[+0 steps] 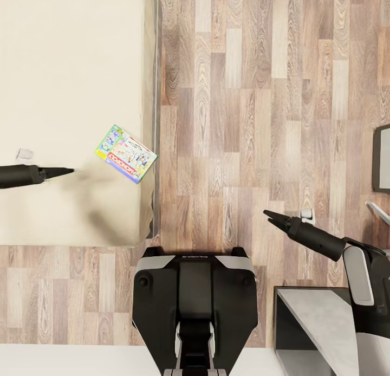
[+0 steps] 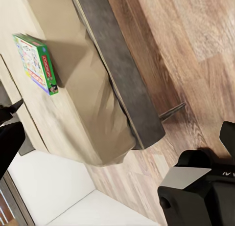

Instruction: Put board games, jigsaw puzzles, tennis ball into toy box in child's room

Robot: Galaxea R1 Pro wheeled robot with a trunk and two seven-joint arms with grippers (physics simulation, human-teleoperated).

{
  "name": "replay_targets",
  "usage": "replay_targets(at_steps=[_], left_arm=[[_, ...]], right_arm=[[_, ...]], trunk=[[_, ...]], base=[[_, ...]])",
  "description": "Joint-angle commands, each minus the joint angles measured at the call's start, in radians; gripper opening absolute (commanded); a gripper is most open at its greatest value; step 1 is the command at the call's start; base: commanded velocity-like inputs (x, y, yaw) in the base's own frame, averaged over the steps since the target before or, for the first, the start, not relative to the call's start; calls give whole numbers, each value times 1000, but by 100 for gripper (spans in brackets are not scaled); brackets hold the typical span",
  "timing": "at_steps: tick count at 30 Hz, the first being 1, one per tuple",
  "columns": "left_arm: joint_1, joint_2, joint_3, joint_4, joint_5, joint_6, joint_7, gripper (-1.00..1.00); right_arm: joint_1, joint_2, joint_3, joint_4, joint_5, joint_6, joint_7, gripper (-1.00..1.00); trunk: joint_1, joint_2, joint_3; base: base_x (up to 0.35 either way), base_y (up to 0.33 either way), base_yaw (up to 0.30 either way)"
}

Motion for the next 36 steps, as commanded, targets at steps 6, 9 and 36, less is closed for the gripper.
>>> replay_targets(at_steps=[6, 9, 36], left_arm=[[10, 47, 0, 3, 4, 10, -63, 100], [23, 70, 1, 6, 5, 9, -110, 100], [163, 122, 2, 83, 7, 27, -235, 100]], right_arm=[[29, -2, -3, 1, 5, 4, 8, 100], [48, -3, -3, 0, 5, 4, 8, 100], [351, 4, 3, -57, -2, -301, 176, 100]], trunk=[[1, -2, -1], [1, -2, -1], [1, -2, 22]], base=[[0, 0, 0], [0, 0, 0], [0, 0, 0]])
